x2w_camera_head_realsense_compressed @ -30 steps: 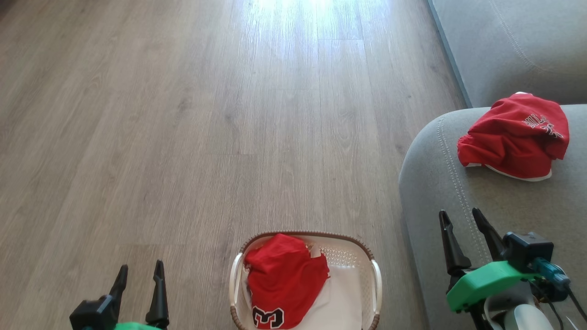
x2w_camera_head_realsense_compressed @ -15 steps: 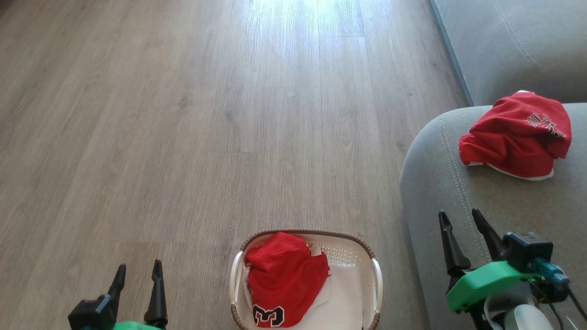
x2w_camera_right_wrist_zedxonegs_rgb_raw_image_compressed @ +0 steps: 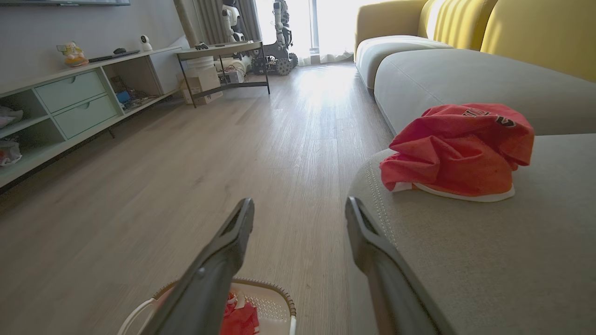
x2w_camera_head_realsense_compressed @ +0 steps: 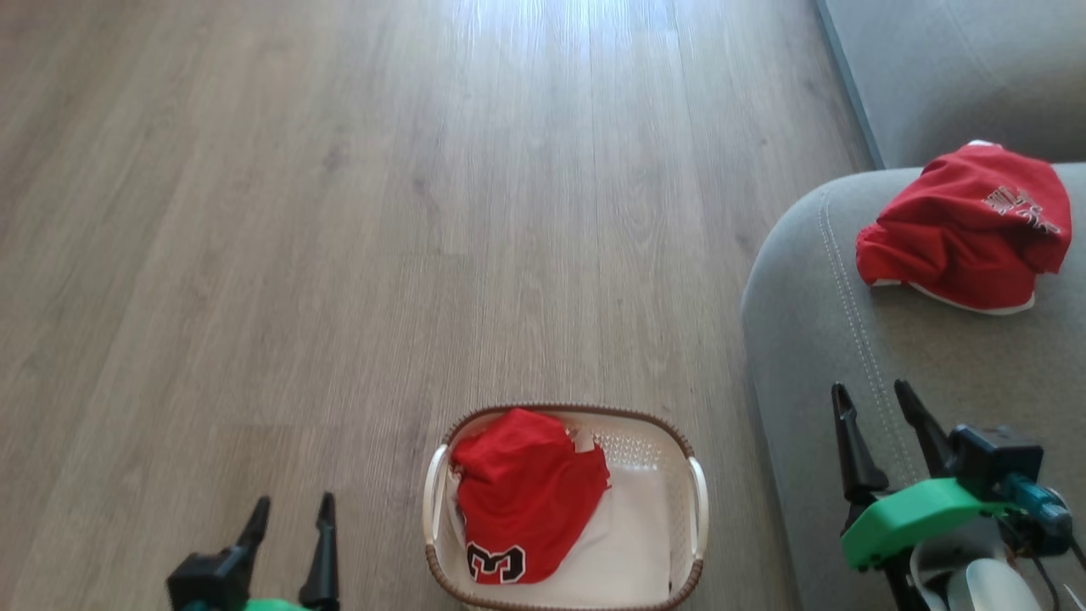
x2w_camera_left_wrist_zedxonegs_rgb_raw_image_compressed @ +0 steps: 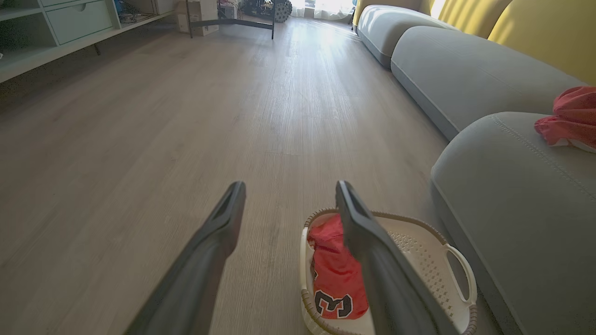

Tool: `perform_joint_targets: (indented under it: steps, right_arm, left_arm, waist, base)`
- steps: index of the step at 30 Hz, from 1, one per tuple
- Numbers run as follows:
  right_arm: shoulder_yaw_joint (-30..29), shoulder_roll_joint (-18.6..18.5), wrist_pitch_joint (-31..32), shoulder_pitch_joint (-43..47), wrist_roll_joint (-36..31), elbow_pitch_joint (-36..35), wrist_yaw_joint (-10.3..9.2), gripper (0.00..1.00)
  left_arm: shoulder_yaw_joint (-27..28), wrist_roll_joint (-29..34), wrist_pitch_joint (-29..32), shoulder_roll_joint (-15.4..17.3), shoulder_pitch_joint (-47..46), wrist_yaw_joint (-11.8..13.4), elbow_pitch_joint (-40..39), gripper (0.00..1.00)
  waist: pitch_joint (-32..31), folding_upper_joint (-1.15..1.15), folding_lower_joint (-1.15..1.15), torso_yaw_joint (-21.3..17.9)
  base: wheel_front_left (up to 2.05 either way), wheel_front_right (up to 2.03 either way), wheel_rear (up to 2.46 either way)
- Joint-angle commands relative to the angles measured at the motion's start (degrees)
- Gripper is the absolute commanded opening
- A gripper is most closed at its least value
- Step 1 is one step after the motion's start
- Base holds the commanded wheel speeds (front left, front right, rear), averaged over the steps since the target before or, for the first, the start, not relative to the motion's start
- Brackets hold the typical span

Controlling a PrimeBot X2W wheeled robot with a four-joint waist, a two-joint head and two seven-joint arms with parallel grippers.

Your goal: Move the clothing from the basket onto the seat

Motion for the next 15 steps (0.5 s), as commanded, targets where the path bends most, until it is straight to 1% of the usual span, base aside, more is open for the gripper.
perform_joint_targets:
  steps: [1,4,7,11,15]
  right_arm:
    - [0.85,-0.01,-0.86,-3.43,-0.74,-2.42,-0.02,1.00]
    - [0.76,-0.01,-1.19,-4.47,-1.57,-3.51,-0.02,1.00]
    - [0.35,-0.01,-1.15,-6.33,-2.83,-5.23,-0.02,1.00]
    - [0.30,-0.01,-1.32,-9.58,-4.26,-7.44,-0.02,1.00]
    - [0.33,-0.01,-1.62,-13.43,-5.08,-9.51,-0.02,1.00]
  left_arm:
    - [1.45,0.57,0.19,0.58,-3.99,-0.44,-0.73,1.00]
    - [-0.29,1.33,0.97,-0.25,-5.48,-1.21,0.62,1.00]
    - [-2.24,2.57,1.54,-1.24,-8.23,-2.39,2.49,1.00]
    - [-4.89,4.27,1.76,-3.50,-13.08,-4.42,6.06,1.00]
    - [-7.21,5.96,1.42,-6.32,-18.85,-6.65,11.40,1.00]
  waist:
    - [1.04,0.00,0.00,-0.34]
    - [3.08,0.00,0.00,-0.99]
    - [6.75,0.00,0.00,-1.79]
    - [11.90,0.00,0.00,-2.97]
    - [17.69,0.00,0.00,-4.44]
  base:
    - [0.00,0.00,0.00]
    - [0.00,0.00,0.00]
    - [0.00,0.00,0.00]
    - [0.00,0.00,0.00]
    - [0.00,0.00,0.00]
